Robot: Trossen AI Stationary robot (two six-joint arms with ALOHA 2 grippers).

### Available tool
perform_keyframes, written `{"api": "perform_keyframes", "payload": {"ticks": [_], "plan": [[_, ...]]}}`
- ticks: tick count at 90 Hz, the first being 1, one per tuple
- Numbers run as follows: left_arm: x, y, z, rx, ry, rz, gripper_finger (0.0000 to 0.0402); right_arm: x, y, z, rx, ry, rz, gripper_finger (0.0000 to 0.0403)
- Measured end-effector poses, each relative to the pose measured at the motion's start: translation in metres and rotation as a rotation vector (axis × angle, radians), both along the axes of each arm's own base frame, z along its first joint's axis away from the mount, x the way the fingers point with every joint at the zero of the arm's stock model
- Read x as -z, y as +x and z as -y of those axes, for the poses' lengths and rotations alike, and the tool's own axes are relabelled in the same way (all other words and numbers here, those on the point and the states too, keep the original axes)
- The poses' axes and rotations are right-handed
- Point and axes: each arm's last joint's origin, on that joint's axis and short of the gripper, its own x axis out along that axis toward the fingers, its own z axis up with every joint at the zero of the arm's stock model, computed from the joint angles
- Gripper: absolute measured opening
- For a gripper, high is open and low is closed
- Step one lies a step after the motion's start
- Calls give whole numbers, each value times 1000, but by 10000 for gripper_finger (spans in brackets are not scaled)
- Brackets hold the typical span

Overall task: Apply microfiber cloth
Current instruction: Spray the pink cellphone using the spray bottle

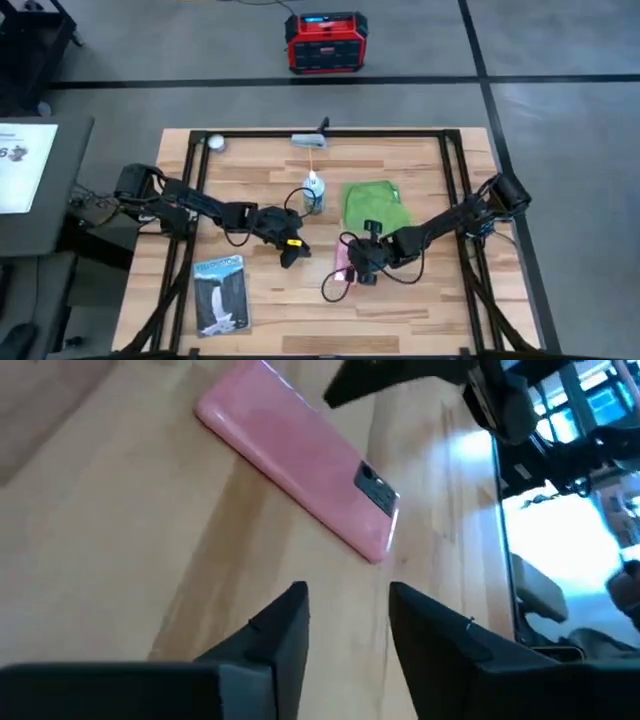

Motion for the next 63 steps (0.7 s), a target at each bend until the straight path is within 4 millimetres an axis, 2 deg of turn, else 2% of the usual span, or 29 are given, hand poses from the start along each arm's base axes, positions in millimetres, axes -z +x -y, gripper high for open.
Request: {"api": "perform_keyframes", "payload": {"ticks": [11, 27, 47, 55, 63], "plan": [[9, 0, 1, -51, 7, -48, 130, 0, -4, -6, 2, -7, -5, 0], [39, 9, 2, -114, -60, -96, 130, 0, -6, -9, 15, -30, 7, 0], [46, 30, 1, -153, -202, 132, 130, 0, -6, -9, 22, -32, 5, 0], [46, 31, -1, -168, -237, 142, 130, 0, -7, -9, 20, -35, -2, 0], [50, 29, -1, -170, -248, 80, 130, 0, -9, -11, 16, -37, -11, 0]]}}
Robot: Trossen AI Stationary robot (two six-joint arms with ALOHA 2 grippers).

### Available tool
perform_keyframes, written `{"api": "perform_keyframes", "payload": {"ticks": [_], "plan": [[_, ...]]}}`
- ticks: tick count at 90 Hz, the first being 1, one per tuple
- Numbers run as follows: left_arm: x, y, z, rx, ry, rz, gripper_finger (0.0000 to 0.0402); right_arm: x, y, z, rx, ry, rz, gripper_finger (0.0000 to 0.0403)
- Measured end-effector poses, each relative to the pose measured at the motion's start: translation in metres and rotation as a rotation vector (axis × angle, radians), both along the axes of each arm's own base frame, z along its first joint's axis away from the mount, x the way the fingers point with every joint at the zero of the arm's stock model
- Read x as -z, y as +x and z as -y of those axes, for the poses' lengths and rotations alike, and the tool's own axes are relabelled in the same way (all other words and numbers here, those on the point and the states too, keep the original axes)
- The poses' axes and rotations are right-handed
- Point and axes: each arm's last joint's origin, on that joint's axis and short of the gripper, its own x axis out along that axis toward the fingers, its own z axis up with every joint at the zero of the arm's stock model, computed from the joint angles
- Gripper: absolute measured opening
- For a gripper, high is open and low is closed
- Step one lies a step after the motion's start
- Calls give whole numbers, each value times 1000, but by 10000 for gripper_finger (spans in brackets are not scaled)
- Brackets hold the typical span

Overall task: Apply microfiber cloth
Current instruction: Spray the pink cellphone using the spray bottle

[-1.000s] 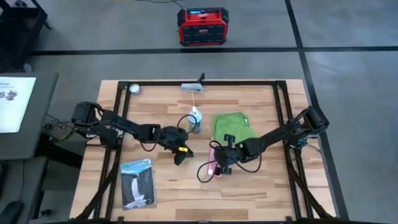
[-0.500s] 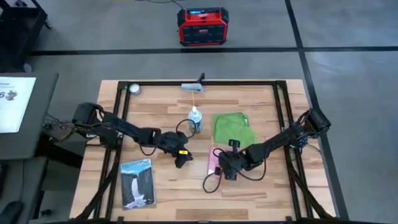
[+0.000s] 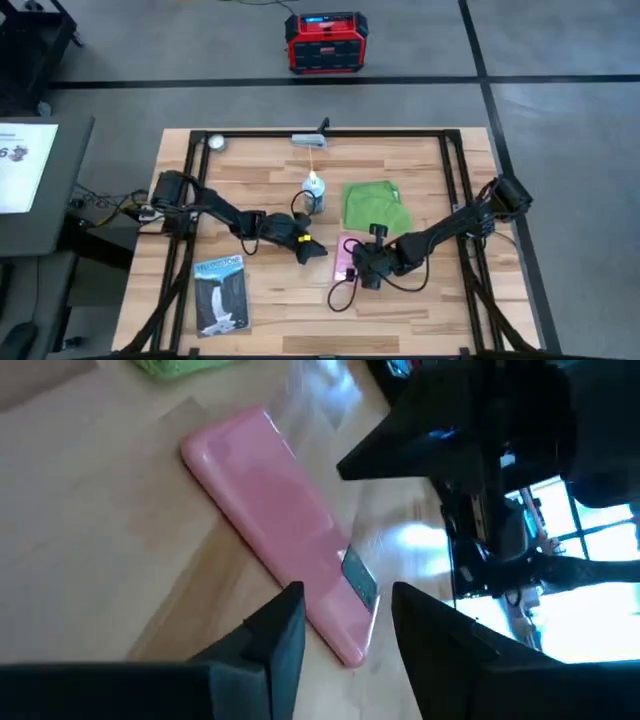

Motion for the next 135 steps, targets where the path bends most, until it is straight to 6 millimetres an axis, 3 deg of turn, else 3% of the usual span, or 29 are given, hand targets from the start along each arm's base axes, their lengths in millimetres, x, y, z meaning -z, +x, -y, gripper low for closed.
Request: {"api": "perform_keyframes", "payload": {"ticks": [31, 53, 66, 81, 107, 135], "plan": [[0, -2, -12, 29, -56, -71, 130, 0, 0, 0, 19, 3, 4, 0], [-29, 10, -12, 98, 64, -220, 130, 0, 0, 0, 18, 3, 4, 0], [-52, 25, -9, 115, 132, -189, 130, -1, 0, 0, 18, 6, 10, 0], [-56, 27, -8, 109, 119, -197, 130, -1, 2, 0, 17, 11, 26, 0], [-45, 19, -9, 84, 135, -336, 130, 1, 1, 0, 26, -12, 13, 0], [-46, 21, -8, 73, 191, -305, 130, 28, 4, -3, 28, -9, -74, 0]]}}
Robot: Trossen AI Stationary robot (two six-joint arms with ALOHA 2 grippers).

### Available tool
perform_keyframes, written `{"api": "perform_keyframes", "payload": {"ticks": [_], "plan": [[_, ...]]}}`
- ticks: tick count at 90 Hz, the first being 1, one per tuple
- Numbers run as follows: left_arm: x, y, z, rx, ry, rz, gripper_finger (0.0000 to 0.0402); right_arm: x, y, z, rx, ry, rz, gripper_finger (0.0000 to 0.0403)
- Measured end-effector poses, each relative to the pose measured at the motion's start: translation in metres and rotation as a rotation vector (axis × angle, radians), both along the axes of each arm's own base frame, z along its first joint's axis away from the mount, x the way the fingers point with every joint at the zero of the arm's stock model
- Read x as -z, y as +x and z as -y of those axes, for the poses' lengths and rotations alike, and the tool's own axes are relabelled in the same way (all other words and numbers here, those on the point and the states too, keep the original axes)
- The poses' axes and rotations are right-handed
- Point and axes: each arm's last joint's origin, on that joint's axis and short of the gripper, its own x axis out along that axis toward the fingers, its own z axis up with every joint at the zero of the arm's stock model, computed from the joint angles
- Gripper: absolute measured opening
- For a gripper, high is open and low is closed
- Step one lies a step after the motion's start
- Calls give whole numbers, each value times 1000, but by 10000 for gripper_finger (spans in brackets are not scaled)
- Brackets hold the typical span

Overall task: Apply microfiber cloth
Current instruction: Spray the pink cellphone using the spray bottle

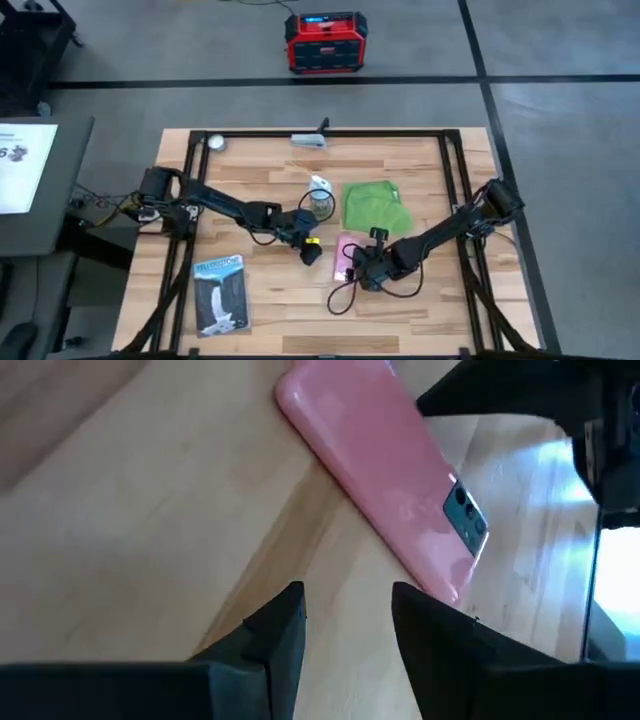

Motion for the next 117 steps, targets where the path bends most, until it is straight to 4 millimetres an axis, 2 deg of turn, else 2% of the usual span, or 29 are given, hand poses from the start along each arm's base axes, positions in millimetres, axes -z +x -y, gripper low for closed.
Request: {"api": "perform_keyframes", "payload": {"ticks": [11, 28, 40, 56, 77, 117], "plan": [[1, 1, -1, -5, 27, 37, 130, 4, 2, -1, 0, 0, 10, 0], [30, 9, 1, -4, -40, 43, 130, 4, 3, -1, -1, 6, 17, 0], [39, 20, 4, 9, -123, 118, 130, 4, 3, -1, -3, 11, 20, 0], [37, 24, 4, 6, -181, 171, 130, 4, 5, -2, -3, 20, 32, 0], [48, 16, 3, -5, -191, 22, 130, 4, 4, -5, -14, 23, 34, 0], [49, 15, -1, -61, -193, 3, 130, 4, 4, -6, -6, 29, 41, 0]]}}
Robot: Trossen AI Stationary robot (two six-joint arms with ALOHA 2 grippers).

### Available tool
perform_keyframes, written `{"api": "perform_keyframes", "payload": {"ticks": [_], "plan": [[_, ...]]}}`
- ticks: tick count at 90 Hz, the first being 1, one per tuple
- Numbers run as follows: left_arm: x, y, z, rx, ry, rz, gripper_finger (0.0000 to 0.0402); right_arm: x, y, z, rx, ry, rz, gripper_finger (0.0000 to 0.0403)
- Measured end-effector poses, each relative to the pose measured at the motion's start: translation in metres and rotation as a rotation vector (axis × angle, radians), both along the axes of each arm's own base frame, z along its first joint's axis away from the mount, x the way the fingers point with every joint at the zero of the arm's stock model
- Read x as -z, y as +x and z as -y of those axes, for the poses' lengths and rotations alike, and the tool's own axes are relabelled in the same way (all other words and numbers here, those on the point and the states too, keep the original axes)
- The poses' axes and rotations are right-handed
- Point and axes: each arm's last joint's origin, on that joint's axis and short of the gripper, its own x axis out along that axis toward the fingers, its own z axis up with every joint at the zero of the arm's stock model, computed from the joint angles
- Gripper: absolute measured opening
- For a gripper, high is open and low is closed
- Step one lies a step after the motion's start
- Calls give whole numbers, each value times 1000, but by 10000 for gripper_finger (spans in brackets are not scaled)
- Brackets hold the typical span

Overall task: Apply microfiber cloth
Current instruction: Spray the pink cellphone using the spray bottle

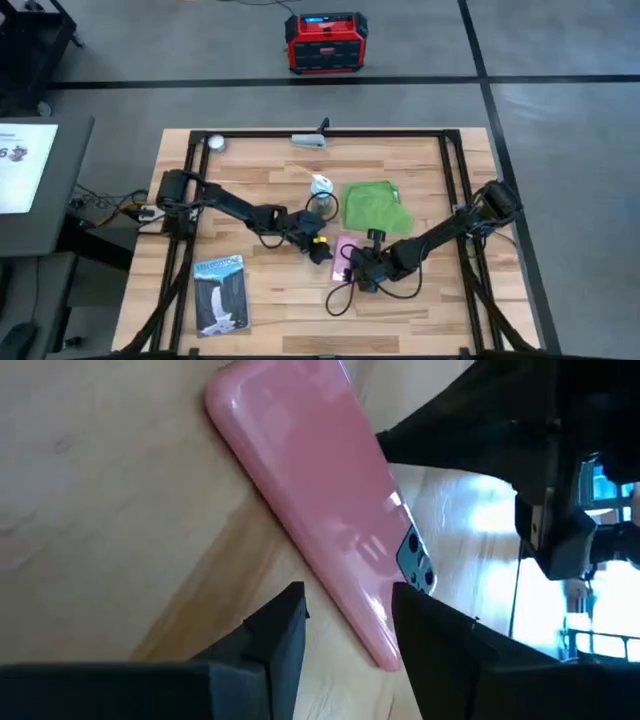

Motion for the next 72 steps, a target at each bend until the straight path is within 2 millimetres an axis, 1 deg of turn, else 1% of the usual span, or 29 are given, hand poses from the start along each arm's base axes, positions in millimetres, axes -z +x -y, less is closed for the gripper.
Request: {"api": "perform_keyframes", "payload": {"ticks": [36, 50, 62, 72], "plan": [[2, -1, -2, -45, 46, -21, 130, -1, 2, -1, -2, 16, 26, 0], [6, -1, 0, -52, 48, -21, 130, -1, 3, 0, 0, 18, 30, 0], [8, 5, 3, -54, 30, 52, 130, -2, 5, 0, -11, 26, 39, 0], [9, 8, 6, -45, 32, 63, 130, -2, 7, 1, -14, 32, 55, 0]]}}
